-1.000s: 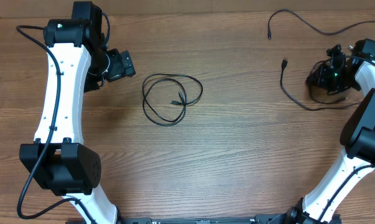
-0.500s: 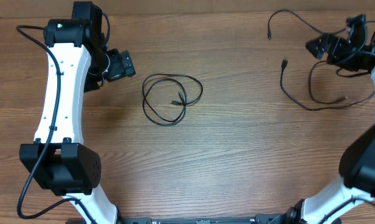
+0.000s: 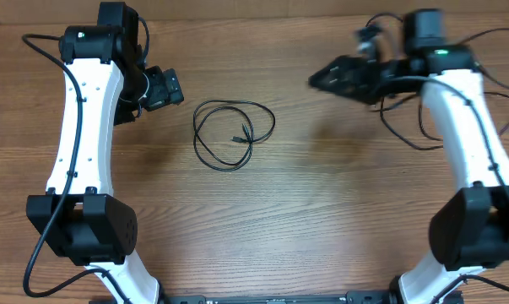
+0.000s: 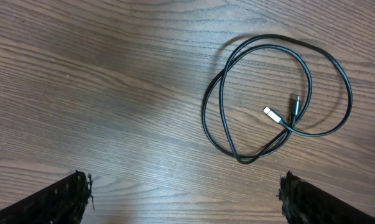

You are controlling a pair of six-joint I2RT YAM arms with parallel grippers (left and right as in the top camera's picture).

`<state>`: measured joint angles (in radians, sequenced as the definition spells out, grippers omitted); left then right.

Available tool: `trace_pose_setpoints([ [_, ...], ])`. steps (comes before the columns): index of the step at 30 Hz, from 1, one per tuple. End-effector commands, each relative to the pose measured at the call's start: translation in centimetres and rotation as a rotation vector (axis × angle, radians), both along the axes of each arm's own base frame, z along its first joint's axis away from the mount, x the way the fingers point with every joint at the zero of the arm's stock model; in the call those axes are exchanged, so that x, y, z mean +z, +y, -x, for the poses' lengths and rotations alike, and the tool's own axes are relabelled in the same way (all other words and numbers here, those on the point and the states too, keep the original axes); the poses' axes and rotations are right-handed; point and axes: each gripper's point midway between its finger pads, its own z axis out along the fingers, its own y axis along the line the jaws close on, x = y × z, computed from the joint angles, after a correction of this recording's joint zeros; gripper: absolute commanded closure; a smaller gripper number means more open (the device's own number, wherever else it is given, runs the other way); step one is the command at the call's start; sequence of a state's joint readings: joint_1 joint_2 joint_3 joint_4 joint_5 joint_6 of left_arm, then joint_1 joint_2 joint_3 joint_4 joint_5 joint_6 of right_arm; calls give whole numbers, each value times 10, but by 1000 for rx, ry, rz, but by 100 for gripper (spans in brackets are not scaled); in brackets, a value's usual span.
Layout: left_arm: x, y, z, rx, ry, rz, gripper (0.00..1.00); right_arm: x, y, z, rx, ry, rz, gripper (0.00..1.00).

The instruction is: Untangle cables

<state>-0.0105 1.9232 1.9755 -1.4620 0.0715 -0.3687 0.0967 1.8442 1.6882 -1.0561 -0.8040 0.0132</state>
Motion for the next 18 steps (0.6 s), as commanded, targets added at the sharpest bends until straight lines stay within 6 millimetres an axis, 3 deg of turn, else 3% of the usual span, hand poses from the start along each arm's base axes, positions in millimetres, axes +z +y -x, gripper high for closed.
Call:
trace_pose_setpoints([
  [1, 1, 1, -1, 23, -5, 7, 0, -34, 6, -2, -132, 48, 279, 0],
  [3, 1, 1, -1, 23, -5, 7, 0, -50, -1, -4, -298, 96, 437, 0],
  [6, 1, 1, -1, 23, -5, 7, 0, -65, 10, 1, -370, 95, 531, 0],
  [13, 1, 1, -1, 23, -5, 7, 1, -96, 42, 13, -368, 120, 478, 0],
  [16, 1, 1, -1, 23, -5, 7, 0, -99, 60, 24, -300, 175, 389, 0],
  [18, 1, 1, -1, 23, -5, 7, 1, -101, 59, 25, -301, 178, 393, 0],
])
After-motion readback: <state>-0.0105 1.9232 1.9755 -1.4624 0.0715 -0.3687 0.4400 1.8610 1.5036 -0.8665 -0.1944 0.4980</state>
